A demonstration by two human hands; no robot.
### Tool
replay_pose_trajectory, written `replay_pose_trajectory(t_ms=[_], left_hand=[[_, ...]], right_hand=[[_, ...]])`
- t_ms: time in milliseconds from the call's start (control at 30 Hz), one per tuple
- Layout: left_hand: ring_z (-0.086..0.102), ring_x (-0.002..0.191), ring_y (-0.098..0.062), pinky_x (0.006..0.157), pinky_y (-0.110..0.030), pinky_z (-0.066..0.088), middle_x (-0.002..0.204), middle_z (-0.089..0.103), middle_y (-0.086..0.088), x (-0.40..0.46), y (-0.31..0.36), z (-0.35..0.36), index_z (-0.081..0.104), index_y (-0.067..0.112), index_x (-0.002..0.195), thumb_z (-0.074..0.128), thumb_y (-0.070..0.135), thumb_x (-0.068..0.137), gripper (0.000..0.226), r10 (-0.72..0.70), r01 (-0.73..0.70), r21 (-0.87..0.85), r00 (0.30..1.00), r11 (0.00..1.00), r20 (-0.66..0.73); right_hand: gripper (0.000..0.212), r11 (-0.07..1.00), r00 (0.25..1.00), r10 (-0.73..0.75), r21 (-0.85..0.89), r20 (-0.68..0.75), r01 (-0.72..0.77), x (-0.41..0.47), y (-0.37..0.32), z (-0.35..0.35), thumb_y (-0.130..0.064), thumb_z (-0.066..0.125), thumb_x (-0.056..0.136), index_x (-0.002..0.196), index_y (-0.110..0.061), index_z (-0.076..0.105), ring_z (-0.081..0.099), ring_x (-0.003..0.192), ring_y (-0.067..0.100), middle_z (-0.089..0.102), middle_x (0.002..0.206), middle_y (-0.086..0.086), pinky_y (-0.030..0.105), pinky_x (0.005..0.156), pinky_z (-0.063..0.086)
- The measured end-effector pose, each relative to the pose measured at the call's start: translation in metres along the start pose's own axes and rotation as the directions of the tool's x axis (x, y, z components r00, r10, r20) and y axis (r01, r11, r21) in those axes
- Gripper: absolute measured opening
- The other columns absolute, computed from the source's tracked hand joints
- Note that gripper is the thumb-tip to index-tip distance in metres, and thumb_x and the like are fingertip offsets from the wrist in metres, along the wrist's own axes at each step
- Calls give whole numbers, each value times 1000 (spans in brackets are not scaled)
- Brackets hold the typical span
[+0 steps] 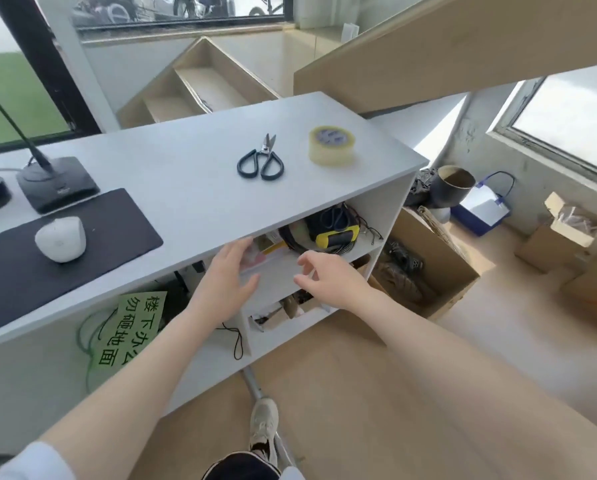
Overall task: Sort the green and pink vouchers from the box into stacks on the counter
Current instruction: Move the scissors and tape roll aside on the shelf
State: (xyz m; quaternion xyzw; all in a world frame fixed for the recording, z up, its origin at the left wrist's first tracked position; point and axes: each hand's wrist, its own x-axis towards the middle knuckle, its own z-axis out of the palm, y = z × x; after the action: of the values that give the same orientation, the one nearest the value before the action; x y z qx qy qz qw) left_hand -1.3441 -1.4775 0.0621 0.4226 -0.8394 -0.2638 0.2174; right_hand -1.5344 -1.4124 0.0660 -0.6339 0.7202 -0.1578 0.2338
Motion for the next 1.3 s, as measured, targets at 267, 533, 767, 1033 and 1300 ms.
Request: replay_pose_trajectory(t_ms=[267,533,767,1033,1300], left_hand=[[39,128,-18,106,-33,34,140,40,-3,146,-17,-7,34,11,140,57,14,89,56,63,-63,-49,998,997,17],[48,117,-22,92,-31,39,134,46,-5,252,-13,13,39,10,137,51,17,92,47,-50,50,57,999,997,-4],[42,117,-28,84,-35,42,126,43,-12,304,-23,26,37,7,131,50,34,91,50,-430,403,432,902,807,-37],[56,102,-35,77,-35,42,114,54,-19,321,-27,32,48,-1,112,51,16,89,29,-549,517,382,835,766,-31],[52,94,-33,71,-29,34,115,49,-19,272,-15,27,50,-3,110,50,12,89,26,-376,363,257,926,896,2]], right_hand=[[31,998,985,25,54,-172,-16,122,19,-60,-30,51,92,119,-14,54,57,91,14,63,105,-2,35,83,49],[29,981,908,-33,-189,-418,-52,219,72,-109,-22,48,92,116,-9,57,55,106,25,63,112,7,35,87,40],[49,893,980,-67,-450,-186,-25,276,109,-127,-35,52,90,131,-11,41,42,124,25,49,132,7,33,100,32],[31,850,992,-60,-527,-115,-10,286,121,-122,-21,49,91,120,-11,47,55,107,24,62,112,5,30,93,30],[39,894,966,-37,-440,-257,-83,212,112,-107,-23,51,91,129,-12,47,55,107,25,65,110,5,28,99,27]])
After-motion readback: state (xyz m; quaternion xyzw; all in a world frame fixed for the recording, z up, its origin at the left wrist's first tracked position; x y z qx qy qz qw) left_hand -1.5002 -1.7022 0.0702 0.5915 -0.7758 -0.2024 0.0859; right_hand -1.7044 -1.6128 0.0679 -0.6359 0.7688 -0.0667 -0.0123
